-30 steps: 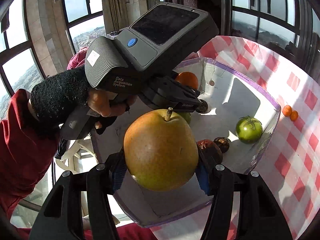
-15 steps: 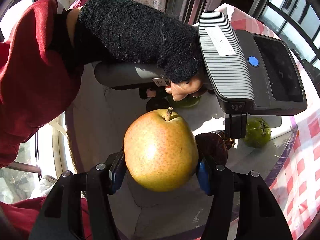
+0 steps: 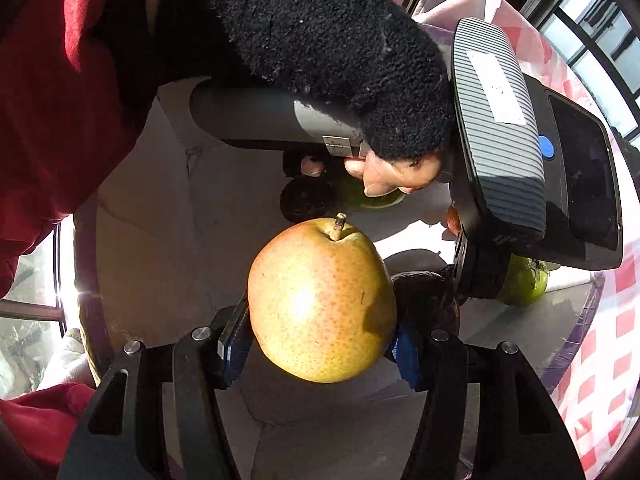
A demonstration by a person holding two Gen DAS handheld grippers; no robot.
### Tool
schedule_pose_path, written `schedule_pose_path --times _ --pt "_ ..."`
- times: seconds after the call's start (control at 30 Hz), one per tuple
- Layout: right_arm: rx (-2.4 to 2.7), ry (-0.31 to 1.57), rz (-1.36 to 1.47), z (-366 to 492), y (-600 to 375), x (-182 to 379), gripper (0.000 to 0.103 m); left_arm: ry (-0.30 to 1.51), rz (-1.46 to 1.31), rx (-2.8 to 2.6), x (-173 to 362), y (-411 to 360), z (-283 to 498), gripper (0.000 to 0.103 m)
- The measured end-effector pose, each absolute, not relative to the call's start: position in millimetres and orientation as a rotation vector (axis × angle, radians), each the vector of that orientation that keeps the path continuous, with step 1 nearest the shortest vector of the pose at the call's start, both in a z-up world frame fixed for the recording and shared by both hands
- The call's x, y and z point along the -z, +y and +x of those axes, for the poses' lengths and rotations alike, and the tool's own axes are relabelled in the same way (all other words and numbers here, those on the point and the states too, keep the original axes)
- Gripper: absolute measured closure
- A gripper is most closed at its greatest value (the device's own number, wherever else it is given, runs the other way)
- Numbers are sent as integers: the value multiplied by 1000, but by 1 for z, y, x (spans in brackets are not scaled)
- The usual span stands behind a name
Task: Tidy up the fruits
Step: 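Carry the pear and orange over the white box and open both tools, then withdraw both tools from the box back to the remaining oranges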
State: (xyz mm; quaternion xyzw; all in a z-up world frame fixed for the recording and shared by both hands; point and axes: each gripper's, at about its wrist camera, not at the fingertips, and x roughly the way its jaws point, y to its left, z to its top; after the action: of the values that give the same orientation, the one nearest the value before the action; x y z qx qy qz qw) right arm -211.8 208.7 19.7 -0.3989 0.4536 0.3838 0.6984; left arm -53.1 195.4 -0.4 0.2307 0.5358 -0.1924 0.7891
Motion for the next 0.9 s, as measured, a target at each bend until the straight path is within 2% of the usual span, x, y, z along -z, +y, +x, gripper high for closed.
schedule_pose_path --times 0.27,0.53,0.6,0.67,0.7,0.8,0.9 --pt "-817 1050 -1019 -212 224 -6 45 1119 546 395 2 191 -57 63" --pt "-799 1061 -1007 -206 221 -7 41 1111 539 374 -1 179 -65 62" --pt "-799 1040 -996 -199 218 -10 38 1102 539 352 0 176 -67 56" --pt "-786 1016 -981 -198 215 -14 32 1087 548 306 0 178 -67 35" --pt "-781 1005 -969 -197 214 -17 29 1084 548 295 0 179 -67 32" --pt "-767 917 -907 -197 204 -30 28 1070 561 270 -2 179 -70 26" --pt "-803 771 -820 -207 187 -56 27 1035 605 202 -7 179 -74 15"
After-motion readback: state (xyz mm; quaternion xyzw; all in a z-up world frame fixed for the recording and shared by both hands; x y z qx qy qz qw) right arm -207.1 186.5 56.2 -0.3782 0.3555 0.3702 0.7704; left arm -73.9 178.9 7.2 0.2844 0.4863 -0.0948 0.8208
